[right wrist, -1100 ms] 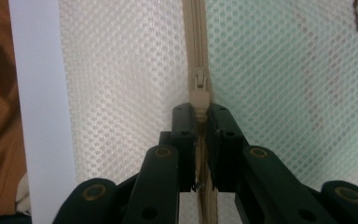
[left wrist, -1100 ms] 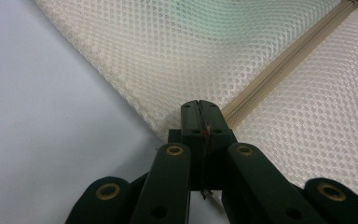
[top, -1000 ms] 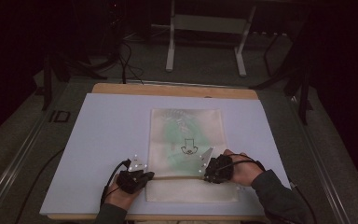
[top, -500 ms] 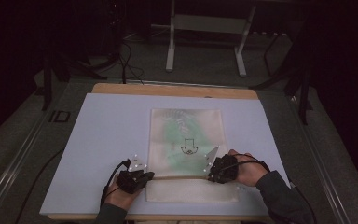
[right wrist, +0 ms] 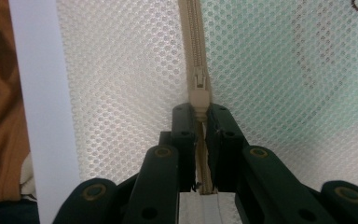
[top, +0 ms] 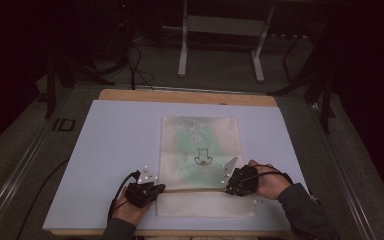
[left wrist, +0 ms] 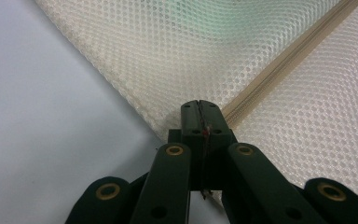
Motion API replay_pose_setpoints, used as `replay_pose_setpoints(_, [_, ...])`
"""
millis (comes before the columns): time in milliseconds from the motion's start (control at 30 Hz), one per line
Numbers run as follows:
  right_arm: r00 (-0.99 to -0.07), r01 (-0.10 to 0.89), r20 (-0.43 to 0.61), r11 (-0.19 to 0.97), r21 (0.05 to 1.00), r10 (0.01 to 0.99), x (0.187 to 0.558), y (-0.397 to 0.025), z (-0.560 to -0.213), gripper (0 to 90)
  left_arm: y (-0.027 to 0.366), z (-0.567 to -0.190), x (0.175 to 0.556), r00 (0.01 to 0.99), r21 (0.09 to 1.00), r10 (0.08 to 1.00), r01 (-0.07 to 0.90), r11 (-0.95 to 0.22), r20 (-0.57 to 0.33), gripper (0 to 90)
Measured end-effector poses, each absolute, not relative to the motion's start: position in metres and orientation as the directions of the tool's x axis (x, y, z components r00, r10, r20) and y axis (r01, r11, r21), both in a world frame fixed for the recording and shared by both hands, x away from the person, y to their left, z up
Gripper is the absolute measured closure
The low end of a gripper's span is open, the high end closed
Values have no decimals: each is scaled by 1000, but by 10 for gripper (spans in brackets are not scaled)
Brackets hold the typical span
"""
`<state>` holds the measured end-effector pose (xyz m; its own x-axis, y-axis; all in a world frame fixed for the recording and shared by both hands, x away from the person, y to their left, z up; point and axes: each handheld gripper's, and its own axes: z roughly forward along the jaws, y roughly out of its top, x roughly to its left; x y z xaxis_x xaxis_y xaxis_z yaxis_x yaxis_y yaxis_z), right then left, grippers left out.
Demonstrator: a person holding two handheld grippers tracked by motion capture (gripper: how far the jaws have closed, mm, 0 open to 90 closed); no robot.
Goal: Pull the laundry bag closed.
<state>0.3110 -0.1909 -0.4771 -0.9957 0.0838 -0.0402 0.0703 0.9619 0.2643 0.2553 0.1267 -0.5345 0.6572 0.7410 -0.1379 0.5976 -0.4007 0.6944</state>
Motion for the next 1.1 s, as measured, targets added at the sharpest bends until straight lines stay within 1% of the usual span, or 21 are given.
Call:
replay_pose_setpoints(600, [-994,87,-38,960,267,101,312,-204,-475,826,127,-534,255,658,694,741,597,-401,-138,893])
replay_pose_setpoints(1100, [-987,142,-35,953,267,157,311,-230,-475,826,127,-534,256,657,693,741,599,-401,-140,893])
